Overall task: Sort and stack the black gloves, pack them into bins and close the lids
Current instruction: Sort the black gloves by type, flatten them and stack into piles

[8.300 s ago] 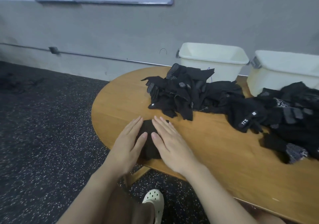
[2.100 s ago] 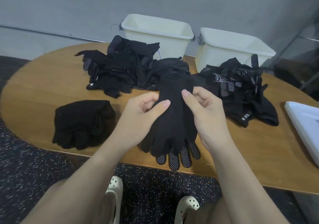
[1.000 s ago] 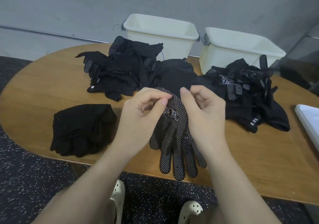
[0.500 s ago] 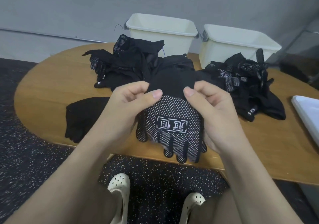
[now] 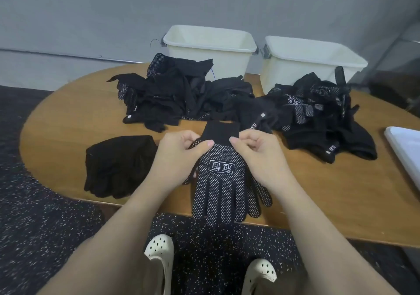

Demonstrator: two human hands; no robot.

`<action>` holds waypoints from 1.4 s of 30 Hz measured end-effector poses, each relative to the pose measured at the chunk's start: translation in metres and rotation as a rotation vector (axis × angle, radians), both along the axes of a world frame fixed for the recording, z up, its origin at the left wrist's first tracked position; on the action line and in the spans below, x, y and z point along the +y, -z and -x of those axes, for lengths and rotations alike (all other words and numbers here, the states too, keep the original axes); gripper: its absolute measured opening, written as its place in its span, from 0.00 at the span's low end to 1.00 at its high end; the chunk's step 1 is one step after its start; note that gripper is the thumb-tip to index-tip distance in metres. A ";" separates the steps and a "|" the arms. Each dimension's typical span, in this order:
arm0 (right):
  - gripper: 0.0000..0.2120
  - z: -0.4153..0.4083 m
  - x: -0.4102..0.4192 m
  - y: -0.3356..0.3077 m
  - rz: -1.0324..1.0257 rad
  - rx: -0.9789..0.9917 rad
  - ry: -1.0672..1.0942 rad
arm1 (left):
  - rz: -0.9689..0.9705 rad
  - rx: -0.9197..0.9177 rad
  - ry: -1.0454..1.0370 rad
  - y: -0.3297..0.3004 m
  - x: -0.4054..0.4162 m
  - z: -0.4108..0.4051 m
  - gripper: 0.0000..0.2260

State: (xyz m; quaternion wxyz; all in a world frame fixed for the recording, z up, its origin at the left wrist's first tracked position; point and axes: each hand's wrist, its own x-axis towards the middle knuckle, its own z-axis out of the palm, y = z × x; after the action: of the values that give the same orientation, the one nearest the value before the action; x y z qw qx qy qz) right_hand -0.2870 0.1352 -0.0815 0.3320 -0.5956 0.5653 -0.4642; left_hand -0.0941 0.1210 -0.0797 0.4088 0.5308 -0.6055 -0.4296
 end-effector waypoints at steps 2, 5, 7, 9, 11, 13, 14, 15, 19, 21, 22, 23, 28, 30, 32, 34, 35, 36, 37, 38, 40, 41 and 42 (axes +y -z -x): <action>0.14 0.001 -0.012 0.005 0.007 0.032 0.020 | 0.025 -0.020 -0.041 0.003 -0.005 0.002 0.10; 0.12 0.002 -0.022 0.012 0.011 0.073 0.054 | 0.048 -0.098 -0.078 0.007 -0.012 0.006 0.07; 0.12 0.002 -0.026 0.019 0.004 0.133 0.097 | 0.070 -0.163 -0.097 0.010 -0.016 0.007 0.06; 0.09 0.003 -0.029 0.027 0.020 0.271 0.156 | 0.106 -0.270 -0.121 0.012 -0.022 0.006 0.06; 0.08 0.003 -0.031 0.029 0.041 0.391 0.191 | 0.119 -0.405 -0.148 0.012 -0.024 0.006 0.07; 0.06 0.001 -0.031 0.028 0.040 0.446 0.202 | 0.110 -0.486 -0.153 0.011 -0.024 0.006 0.08; 0.05 0.000 -0.031 0.028 0.037 0.480 0.210 | 0.107 -0.520 -0.150 0.011 -0.024 0.005 0.08; 0.05 -0.001 -0.031 0.027 0.039 0.520 0.220 | 0.107 -0.556 -0.147 0.011 -0.024 0.005 0.08; 0.08 -0.003 -0.029 0.028 0.056 0.627 0.264 | 0.186 -0.682 -0.148 0.012 -0.022 0.005 0.07; 0.08 -0.002 -0.028 0.029 0.080 0.649 0.256 | 0.324 -0.740 -0.111 0.016 -0.020 0.005 0.10; 0.09 0.000 -0.028 0.030 0.117 0.660 0.231 | 0.401 -0.745 -0.053 0.018 -0.020 0.004 0.13; 0.09 0.002 -0.026 0.029 0.171 0.670 0.189 | 0.467 -0.750 0.033 0.019 -0.020 0.004 0.16; 0.18 0.010 -0.008 0.029 0.215 0.684 -0.096 | 0.369 -0.881 0.463 0.025 -0.015 0.000 0.36; 0.22 0.013 -0.004 0.032 0.099 0.719 -0.187 | 0.296 -0.974 0.531 0.029 -0.014 -0.004 0.42; 0.25 0.017 -0.004 0.034 0.012 0.781 -0.269 | 0.280 -1.011 0.554 0.030 -0.016 -0.006 0.45; 0.32 0.022 -0.004 0.032 -0.069 0.860 -0.343 | 0.285 -1.035 0.561 0.031 -0.018 -0.007 0.48; 0.35 0.024 -0.003 0.030 -0.112 0.904 -0.378 | 0.290 -1.050 0.566 0.031 -0.018 -0.007 0.50; 0.38 0.027 -0.002 0.028 -0.145 0.946 -0.406 | 0.294 -1.065 0.572 0.032 -0.018 -0.007 0.52; 0.41 0.028 -0.001 0.027 -0.165 0.985 -0.424 | 0.295 -1.079 0.578 0.033 -0.018 -0.008 0.53; 0.44 0.029 -0.001 0.026 -0.177 1.018 -0.434 | 0.291 -1.091 0.583 0.033 -0.018 -0.009 0.55; 0.46 0.030 0.000 0.026 -0.187 1.065 -0.443 | 0.279 -1.115 0.593 0.033 -0.019 -0.011 0.58; 0.47 0.030 0.001 0.026 -0.185 1.079 -0.443 | 0.274 -1.123 0.597 0.033 -0.020 -0.011 0.59; 0.47 0.030 0.002 0.026 -0.180 1.088 -0.438 | 0.271 -1.129 0.597 0.033 -0.020 -0.011 0.60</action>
State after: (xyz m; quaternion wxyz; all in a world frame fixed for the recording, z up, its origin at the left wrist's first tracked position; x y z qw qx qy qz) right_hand -0.3168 0.1374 -0.1074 0.1316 -0.8204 0.5553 0.0369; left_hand -0.0829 0.1006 -0.1128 -0.0458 0.4276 -0.8973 -0.0997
